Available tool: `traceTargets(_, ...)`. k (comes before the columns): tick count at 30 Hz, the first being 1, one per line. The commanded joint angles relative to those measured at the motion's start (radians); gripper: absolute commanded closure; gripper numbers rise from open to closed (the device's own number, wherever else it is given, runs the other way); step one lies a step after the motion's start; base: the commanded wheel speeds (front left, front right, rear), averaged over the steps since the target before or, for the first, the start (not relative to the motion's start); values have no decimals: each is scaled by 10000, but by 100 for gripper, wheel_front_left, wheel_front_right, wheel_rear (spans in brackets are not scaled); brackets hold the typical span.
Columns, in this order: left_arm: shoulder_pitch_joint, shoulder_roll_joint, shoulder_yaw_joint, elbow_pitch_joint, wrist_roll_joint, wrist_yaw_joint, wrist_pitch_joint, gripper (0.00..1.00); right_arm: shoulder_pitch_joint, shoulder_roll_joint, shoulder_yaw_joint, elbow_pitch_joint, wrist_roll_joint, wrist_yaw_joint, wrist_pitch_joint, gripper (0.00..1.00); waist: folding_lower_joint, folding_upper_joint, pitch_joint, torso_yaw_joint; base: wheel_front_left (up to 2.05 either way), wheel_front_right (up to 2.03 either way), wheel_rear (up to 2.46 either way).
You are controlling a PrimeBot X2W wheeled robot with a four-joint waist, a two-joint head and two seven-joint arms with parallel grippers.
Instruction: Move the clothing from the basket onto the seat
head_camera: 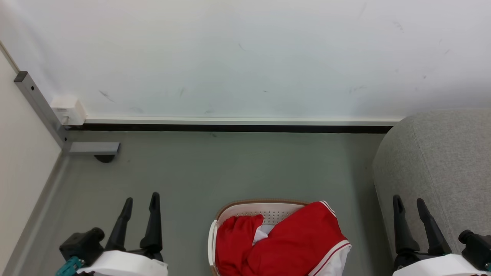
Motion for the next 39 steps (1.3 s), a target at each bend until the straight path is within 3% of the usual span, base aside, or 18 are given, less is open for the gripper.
traceTargets(1,-20,89,-24,-73,386,3,-142,0,-197,-13,55,-59,-335,-13,-115,0,-1,0,-15,-2,0,0,0)
traceTargets(39,0,111,-185,50,2997,-31,-891,0,-208,-5,424,441,-2714,-19,-868,0,-1,0,66,-58,0,0,0)
